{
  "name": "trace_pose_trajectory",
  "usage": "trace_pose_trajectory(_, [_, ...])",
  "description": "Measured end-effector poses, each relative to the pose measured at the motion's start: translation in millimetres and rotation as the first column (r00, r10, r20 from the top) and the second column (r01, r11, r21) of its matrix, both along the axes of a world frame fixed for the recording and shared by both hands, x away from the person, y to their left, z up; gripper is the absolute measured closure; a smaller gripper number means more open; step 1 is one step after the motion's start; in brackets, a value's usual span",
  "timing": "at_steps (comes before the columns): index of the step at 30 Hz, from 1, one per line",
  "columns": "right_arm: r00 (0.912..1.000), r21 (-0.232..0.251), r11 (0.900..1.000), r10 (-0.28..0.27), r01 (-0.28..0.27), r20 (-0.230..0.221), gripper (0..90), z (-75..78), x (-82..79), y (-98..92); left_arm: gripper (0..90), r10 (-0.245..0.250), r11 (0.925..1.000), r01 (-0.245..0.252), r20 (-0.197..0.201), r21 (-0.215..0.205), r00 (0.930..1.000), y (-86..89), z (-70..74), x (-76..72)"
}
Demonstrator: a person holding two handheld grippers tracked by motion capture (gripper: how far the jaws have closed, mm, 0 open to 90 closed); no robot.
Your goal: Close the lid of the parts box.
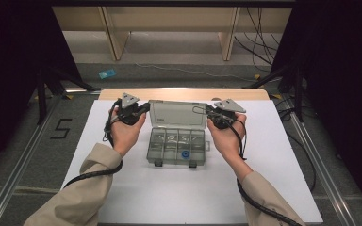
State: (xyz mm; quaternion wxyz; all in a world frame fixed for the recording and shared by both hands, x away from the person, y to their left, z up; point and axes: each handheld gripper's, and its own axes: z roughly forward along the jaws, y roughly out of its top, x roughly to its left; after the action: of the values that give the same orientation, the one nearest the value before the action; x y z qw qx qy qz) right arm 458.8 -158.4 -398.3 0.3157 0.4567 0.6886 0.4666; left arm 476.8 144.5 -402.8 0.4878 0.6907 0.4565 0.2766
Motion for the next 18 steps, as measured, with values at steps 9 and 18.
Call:
trace_pose_trajectory(9, [1.0000,-0.006,1.000,0.000,0.000,0.010,86.2,-0.8,-2.6,-0.1,87.8,-0.010,0.9999,0.010,0.008,0.007,0.9999,0.9,-0.2,-2.3])
trace_pose_trajectory(18, [0.9999,0.004,1.000,0.005,-0.005,0.015,86.2,-2.5,-5.9,0.4,87.6,-0.014,0.9999,0.014,0.019,0.010,0.9997,1.3,-1.6,-6.4])
